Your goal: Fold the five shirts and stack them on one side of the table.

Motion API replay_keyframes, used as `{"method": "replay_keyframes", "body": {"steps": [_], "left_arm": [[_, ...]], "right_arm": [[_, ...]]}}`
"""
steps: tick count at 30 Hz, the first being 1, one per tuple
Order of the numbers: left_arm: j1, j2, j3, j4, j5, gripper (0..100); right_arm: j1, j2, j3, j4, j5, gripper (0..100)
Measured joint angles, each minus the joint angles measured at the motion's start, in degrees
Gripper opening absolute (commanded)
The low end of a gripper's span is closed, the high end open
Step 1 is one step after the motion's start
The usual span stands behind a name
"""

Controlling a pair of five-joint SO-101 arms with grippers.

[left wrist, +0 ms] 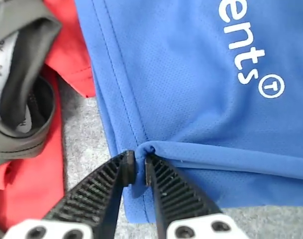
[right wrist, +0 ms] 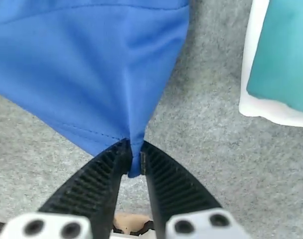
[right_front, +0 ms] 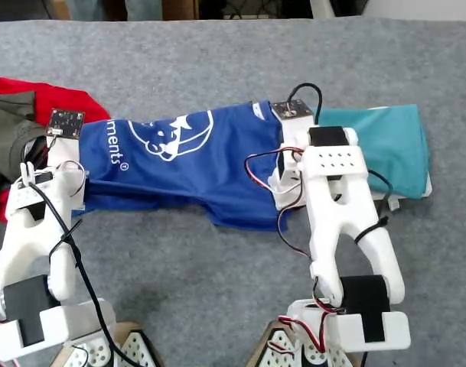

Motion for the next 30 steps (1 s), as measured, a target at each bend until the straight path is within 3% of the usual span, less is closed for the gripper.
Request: {"method": "replay_keyframes", "body": {"steps": [9, 14, 18, 23, 30], "left_arm": [[-0.5, 0.0, 1.6, 1.6, -5.0, 3], [-1.0, -0.1, -1.1, 10.5, -7.1, 16], [-2.3, -0.1, -4.8, 16.4, -7.3, 17], [-2.4, -0.1, -9.0, 23.2, -7.3, 17], [-2.5, -0.1, -15.8, 34.5, -10.2, 21]], "right_arm": [[-1.8, 0.0, 0.0, 0.4, 0.2, 3.4], [-4.0, 0.0, 0.0, 1.3, 0.2, 21.2], [-4.1, 0.0, 0.0, 1.8, 0.2, 32.2], [-4.1, 0.0, 0.0, 1.8, 0.2, 27.3], [-4.2, 0.0, -6.4, 1.9, 0.2, 1.2]]}}
